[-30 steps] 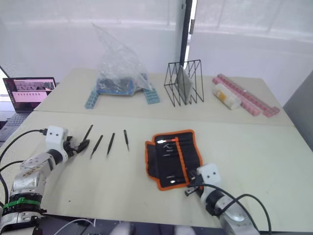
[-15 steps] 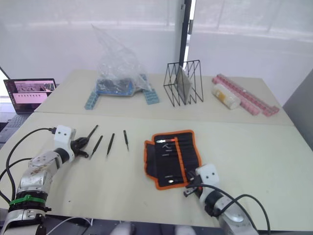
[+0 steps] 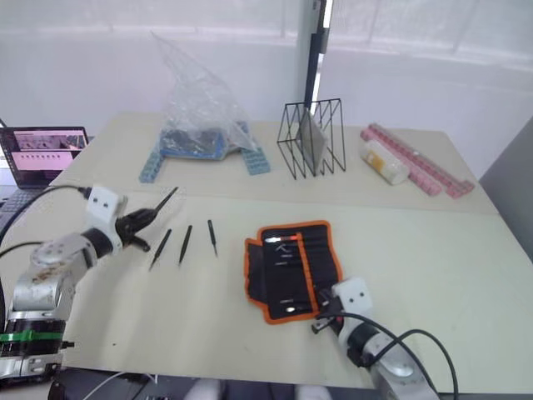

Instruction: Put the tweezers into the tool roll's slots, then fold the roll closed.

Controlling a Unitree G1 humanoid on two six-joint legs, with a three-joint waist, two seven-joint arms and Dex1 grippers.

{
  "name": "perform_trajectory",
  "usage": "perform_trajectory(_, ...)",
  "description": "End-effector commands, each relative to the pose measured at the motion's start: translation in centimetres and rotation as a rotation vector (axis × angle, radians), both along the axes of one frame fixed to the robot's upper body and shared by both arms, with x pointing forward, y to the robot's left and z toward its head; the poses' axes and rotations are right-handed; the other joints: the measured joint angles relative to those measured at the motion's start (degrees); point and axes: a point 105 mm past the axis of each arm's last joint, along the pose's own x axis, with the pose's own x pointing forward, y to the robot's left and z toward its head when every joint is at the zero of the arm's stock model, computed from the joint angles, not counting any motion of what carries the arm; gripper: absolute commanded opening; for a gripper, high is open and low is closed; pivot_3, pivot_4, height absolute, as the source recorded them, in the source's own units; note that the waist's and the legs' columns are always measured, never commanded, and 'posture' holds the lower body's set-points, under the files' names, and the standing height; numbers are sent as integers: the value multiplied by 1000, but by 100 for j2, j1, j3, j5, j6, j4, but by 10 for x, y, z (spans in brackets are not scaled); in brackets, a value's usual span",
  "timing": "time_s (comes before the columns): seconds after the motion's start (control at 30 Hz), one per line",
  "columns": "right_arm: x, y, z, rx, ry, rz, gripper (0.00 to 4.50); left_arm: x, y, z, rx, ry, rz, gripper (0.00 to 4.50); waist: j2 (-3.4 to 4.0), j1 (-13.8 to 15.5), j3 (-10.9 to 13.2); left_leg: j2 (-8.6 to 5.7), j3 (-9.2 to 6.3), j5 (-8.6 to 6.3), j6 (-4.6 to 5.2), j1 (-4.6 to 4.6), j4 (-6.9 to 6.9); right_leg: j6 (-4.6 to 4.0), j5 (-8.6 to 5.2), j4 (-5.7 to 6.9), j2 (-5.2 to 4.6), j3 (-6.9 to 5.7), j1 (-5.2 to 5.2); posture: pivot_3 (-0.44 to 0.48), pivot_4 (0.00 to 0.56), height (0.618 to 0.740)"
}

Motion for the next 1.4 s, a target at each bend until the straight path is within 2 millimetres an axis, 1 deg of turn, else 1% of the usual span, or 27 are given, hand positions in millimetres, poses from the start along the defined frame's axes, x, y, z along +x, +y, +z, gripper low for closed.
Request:
perform_trajectory(0.03,-4,0,-6,-12,30,-4,0,-16,-65,8,-7,55,-268,15,3,-15,2,0,0,0,0,1,0,0,0,1,1,0,0,0,150,718)
perform_trajectory(0.07,-4,0,-6,-12,31,-5,0,-24,-84,6,10,89,-354,15,3,-21,2,1,0,0,0,0,0,1,-1,2,1,0,0,0,150,718)
perform_trajectory(0.17,-6,1,-7,-10,33,-6,0,-38,-122,-4,40,163,-492,15,2,-30,2,-1,0,0,0,-3,0,2,-1,-1,1,1,0,0,150,718)
perform_trajectory(0.23,-7,2,-7,-8,33,-8,0,-45,-141,-11,67,200,-553,15,4,-56,4,0,0,0,1,-2,0,2,-1,-1,2,1,-1,0,150,718)
perform_trajectory(0.3,-8,2,-7,-6,34,-13,0,-46,-150,-19,120,222,-565,15,4,-83,4,0,-2,0,2,-1,0,2,-3,1,4,2,-1,0,150,718)
perform_trajectory(0.47,-12,0,-6,-7,33,-29,0,-49,-160,-40,261,274,-606,15,5,-137,4,0,-2,0,2,-1,0,3,-3,0,3,3,-1,0,150,718)
perform_trajectory(0.67,-14,0,-5,-9,31,-45,0,-52,-167,-51,334,324,-635,15,5,-137,4,-1,-2,0,2,-3,0,3,-3,-1,3,3,-2,0,150,718)
perform_trajectory(0.8,-13,0,-3,-5,26,-58,0,-54,-164,-59,391,365,-625,15,5,-137,4,-1,-2,0,2,-4,0,2,-4,-1,3,3,-2,0,150,718)
perform_trajectory(0.9,-13,1,-2,-5,25,-60,0,-55,-162,-62,418,380,-625,15,5,-137,4,0,-2,0,2,-4,0,1,-4,-1,3,3,-3,0,150,718)
perform_trajectory(1.03,-13,4,-2,-3,23,-62,0,-51,-158,-65,452,398,-603,15,5,-137,4,-1,-2,0,2,-4,0,1,-4,-1,3,3,-3,0,150,718)
perform_trajectory(1.17,-13,5,-1,-1,21,-63,0,-50,-155,-62,457,398,-596,15,5,-138,4,0,-2,0,2,-3,0,0,-5,0,3,3,-3,0,150,718)
perform_trajectory(1.4,-14,6,-3,3,26,-70,0,-49,-162,-60,496,380,-628,15,5,-141,4,0,-2,-1,2,-3,0,0,-5,0,3,3,-3,0,150,718)
